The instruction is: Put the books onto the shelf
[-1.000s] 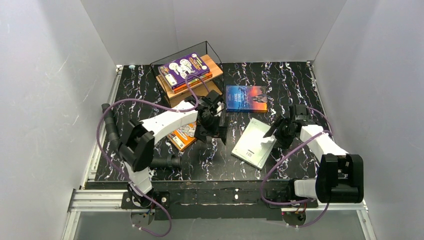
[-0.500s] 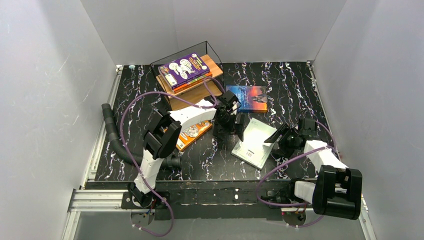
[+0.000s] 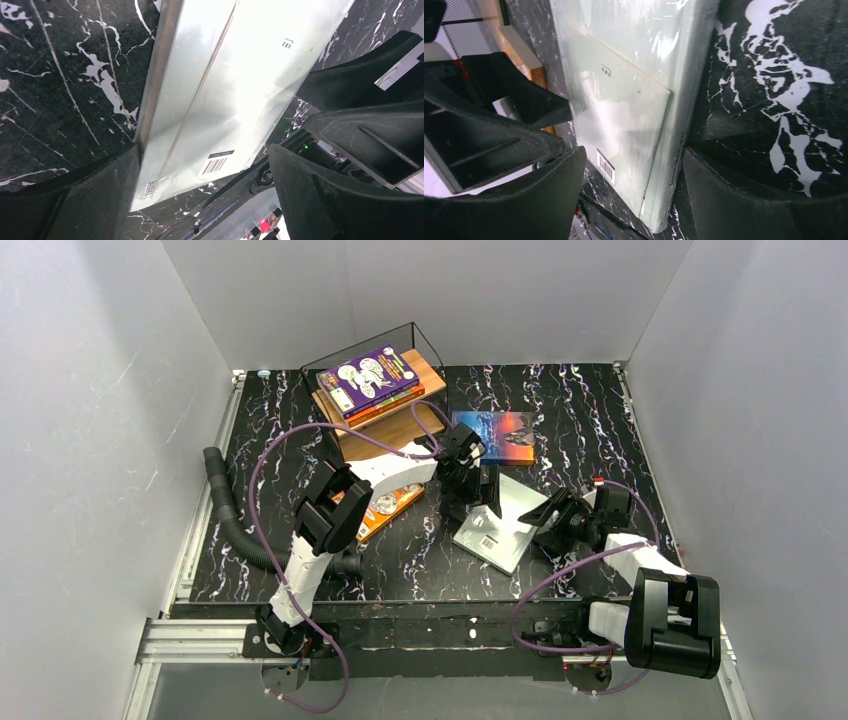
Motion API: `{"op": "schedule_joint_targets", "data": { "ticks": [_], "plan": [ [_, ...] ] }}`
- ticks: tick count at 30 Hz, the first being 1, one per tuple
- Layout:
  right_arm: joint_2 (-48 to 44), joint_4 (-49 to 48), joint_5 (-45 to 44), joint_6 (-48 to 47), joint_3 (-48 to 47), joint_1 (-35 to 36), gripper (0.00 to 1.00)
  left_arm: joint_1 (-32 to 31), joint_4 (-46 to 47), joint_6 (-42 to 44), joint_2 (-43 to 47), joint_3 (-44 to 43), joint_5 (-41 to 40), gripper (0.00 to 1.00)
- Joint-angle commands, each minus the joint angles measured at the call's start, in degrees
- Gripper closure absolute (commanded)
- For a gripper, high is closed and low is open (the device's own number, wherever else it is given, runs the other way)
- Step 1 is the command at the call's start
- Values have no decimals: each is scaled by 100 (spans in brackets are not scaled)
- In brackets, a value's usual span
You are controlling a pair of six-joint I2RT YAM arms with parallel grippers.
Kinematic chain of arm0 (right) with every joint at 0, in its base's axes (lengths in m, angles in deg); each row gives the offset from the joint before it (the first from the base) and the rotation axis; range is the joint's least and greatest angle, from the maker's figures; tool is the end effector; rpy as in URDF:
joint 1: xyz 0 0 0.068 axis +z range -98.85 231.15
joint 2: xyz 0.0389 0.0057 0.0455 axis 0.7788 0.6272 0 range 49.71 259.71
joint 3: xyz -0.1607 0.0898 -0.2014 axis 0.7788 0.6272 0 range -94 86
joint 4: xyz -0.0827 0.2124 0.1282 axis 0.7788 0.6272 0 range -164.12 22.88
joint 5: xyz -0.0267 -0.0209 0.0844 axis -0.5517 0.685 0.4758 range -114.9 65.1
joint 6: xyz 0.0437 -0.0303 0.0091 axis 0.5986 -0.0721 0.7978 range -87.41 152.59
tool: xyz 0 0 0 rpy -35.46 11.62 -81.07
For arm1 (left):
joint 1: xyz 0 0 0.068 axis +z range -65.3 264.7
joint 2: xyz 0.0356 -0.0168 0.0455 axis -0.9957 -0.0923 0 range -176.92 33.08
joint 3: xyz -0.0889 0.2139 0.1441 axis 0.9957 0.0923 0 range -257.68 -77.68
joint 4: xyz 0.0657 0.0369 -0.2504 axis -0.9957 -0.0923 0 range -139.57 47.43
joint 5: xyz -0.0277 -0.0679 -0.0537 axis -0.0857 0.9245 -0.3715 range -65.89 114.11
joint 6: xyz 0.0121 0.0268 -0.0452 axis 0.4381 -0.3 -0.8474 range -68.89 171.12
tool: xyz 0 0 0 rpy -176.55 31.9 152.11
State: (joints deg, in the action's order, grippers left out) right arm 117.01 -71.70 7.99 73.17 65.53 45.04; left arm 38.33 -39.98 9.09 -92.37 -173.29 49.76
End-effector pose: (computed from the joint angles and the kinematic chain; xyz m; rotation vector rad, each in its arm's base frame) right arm 0.1982 -0.0018 0.1407 0.7275 2.3657 0.9642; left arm 0.3407 -0.3796 0.2101 0.4042 2.2745 -1.3462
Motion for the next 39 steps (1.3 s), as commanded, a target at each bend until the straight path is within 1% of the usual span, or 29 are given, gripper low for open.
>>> {"op": "schedule_joint_targets", "data": {
  "ticks": [1,4,8,13,19,24,29,31,36,39],
  "plan": [
    [-139,-824,675,239,405,5,21,-35,-41,-257,-128,133,390,3],
    [-364,-1044,956,348,499,5,21,-32,67,-366,-169,150,490,5],
    [-823,-1205,1082,510,590,6,21,-32,125,-399,-171,157,550,8],
    [-1544,-1469,1260,756,680,7,21,-39,88,-369,-162,159,548,9],
    [-2043,-1798,1420,992,780,4,21,-39,44,-368,-202,153,576,9],
    [-1813,-2460,1566,1265,1029,9,21,-39,69,-382,-207,156,584,8],
    [-1137,-4271,1929,2135,1378,20,21,-43,127,-468,-231,161,648,8],
    [-952,-4665,2017,2322,1373,58,21,-46,129,-474,-222,171,661,8],
    [-867,-4833,2268,2355,1179,163,21,-42,72,-401,-151,192,627,7],
    [-908,-4481,2271,2163,1049,212,21,-40,75,-405,-149,150,637,7]
  ]
}}
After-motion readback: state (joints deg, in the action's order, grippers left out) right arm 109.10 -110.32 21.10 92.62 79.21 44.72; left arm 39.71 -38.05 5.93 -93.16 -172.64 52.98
